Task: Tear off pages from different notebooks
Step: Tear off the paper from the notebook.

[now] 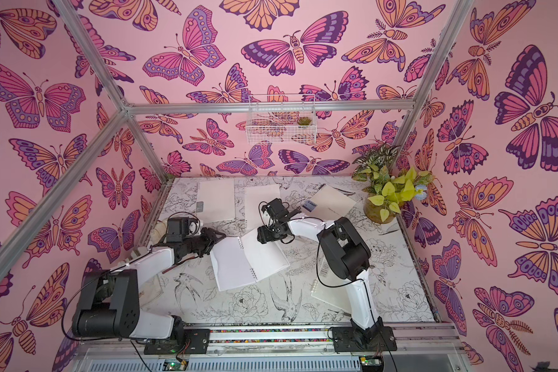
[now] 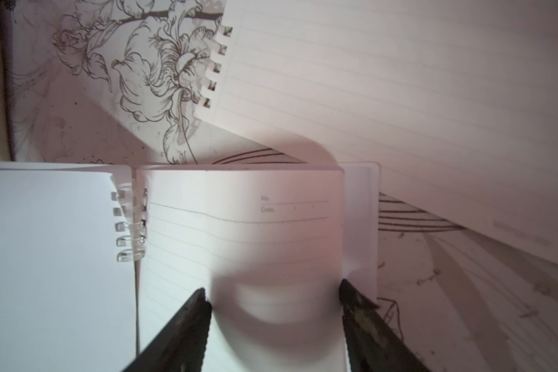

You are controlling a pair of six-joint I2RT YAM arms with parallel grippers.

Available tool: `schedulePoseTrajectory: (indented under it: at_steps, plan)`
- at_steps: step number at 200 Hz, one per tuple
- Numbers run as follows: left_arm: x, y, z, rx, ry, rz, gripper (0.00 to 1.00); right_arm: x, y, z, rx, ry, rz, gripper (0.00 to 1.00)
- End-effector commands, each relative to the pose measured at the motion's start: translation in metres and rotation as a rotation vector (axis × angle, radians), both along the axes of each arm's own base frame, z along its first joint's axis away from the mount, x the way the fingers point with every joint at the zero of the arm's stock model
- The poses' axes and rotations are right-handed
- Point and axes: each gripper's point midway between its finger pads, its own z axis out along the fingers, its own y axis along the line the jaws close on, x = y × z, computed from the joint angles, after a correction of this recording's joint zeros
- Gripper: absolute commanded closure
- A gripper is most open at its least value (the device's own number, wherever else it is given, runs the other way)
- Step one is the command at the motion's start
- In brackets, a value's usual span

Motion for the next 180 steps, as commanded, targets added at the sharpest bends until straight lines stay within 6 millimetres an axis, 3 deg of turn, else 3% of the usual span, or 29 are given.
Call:
schedulePoseTrajectory:
  at_steps: [1, 102, 180]
  plan:
    - [0.003, 0.0, 0.001, -0.009, -0.003, -0.011, 0.57, -0.013, 0.01, 0.015, 0.083, 0.047, 0.011, 0.32]
    - [0.004, 0.002, 0.001, -0.017, -0.004, -0.01, 0.58, -0.02, 0.014, 0.041, 0.147, 0.042, 0.015, 0.36]
    - [0.006, 0.004, 0.001, -0.026, -0.001, -0.011, 0.57, -0.014, 0.003, 0.04, 0.063, 0.019, -0.004, 0.38]
